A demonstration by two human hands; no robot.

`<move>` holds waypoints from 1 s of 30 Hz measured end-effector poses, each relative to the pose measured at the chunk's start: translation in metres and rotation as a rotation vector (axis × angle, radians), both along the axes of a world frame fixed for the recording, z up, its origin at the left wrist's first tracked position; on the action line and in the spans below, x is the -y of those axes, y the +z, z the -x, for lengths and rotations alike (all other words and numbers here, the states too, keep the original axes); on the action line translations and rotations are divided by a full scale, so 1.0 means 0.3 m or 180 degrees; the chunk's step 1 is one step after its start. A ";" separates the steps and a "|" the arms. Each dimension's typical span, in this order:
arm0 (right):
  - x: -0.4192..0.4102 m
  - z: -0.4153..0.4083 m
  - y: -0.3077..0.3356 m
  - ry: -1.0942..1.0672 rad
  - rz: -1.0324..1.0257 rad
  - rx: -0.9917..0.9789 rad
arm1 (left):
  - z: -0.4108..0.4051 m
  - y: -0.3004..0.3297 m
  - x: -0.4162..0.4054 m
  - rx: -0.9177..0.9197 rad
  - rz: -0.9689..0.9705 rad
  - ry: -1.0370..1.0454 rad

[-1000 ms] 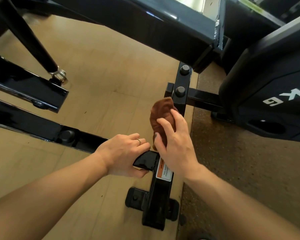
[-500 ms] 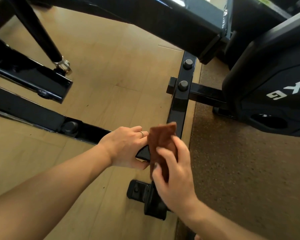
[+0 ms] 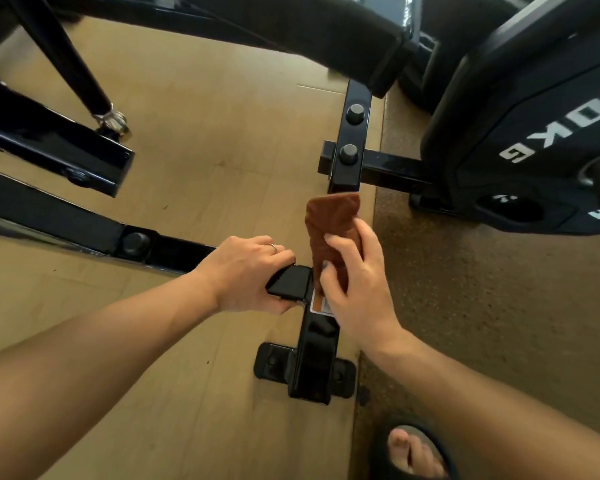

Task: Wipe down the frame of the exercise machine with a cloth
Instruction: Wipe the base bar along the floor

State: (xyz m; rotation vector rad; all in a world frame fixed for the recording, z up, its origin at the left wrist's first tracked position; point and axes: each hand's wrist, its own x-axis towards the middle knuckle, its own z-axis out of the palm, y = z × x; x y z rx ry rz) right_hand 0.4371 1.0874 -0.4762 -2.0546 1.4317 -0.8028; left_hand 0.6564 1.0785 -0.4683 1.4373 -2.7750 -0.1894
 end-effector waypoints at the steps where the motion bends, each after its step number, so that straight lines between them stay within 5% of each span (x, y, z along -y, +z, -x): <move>1: -0.082 0.015 -0.010 0.0135 0.0039 0.0082 | -0.001 0.004 -0.001 -0.0008 -0.0017 0.0014; 6: -0.441 0.087 -0.085 0.1284 0.0632 -0.0246 | 0.002 0.015 0.000 0.0041 -0.0104 0.0087; 10: -0.386 0.119 -0.080 0.1950 0.0985 -0.0814 | 0.015 0.023 -0.012 0.0067 -0.0077 0.0207; 20: -0.342 0.129 -0.050 0.1771 0.0420 -0.0436 | 0.048 0.037 -0.008 0.0175 -0.0404 0.0519; 30: -0.069 0.091 -0.021 0.0725 0.0011 -0.0037 | 0.060 0.065 0.017 0.0122 -0.0673 0.0558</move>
